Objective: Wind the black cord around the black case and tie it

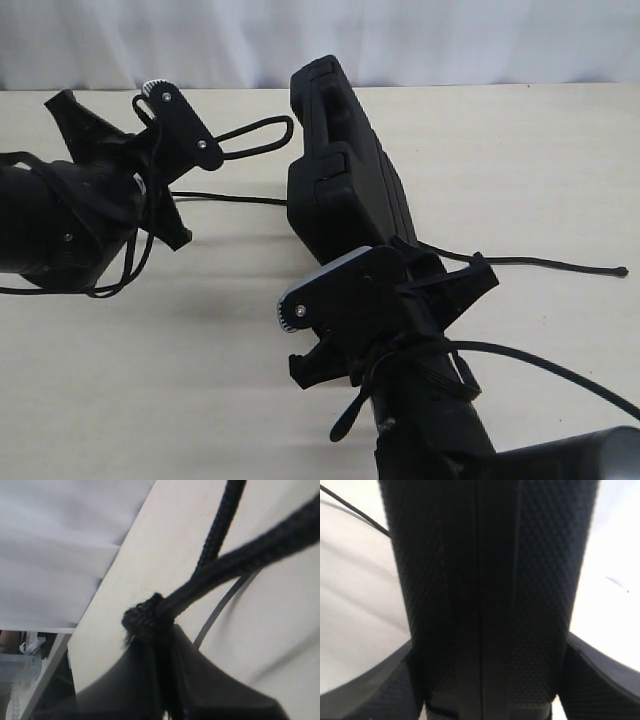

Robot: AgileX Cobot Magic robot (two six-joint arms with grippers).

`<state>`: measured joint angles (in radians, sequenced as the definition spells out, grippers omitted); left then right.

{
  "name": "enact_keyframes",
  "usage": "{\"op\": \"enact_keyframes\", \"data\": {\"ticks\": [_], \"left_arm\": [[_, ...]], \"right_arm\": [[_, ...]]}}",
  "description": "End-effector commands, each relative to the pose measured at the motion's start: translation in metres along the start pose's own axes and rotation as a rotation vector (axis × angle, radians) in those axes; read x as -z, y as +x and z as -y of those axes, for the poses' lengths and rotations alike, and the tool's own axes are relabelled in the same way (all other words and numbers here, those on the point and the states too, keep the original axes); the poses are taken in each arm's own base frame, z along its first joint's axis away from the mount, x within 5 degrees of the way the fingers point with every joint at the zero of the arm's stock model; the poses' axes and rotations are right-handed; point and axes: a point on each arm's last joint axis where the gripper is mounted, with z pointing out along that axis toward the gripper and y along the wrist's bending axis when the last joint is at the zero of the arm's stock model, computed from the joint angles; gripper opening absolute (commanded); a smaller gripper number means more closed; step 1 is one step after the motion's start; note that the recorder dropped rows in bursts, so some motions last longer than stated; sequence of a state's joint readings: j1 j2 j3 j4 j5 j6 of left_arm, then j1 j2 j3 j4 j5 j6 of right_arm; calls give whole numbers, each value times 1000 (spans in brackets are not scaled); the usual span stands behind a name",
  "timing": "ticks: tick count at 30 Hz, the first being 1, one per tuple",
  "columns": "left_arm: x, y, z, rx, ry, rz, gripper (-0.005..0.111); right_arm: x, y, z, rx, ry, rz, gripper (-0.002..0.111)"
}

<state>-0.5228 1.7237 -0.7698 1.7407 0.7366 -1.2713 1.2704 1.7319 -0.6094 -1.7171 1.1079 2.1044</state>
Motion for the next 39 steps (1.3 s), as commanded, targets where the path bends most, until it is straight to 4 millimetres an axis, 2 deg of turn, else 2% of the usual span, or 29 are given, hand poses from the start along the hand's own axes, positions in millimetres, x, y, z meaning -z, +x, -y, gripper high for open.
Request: {"op": "enact_keyframes", "data": {"ticks": [1,6,13,23,34,39], "left_arm": [[-1,-14,-5,45,-15,32,0],[-8,-20,0,38,3,34,0],[-24,-9,16,-36,-20,-37,0],[-25,-10,22,-57,35,-23,0],[-23,-29,14,-25,-6,19,0],[-9,-57,26,-20,59,122,0]], "right_arm": [[1,-6,3,-10,-2,34,4],[1,-6,3,-10,-1,35,4],[1,-6,3,-10,-1,35,4],[1,-6,3,-10,-1,35,4],[1,-6,3,-10,-1,35,4],[1,-5,1,-10,-17,25,5]]}}
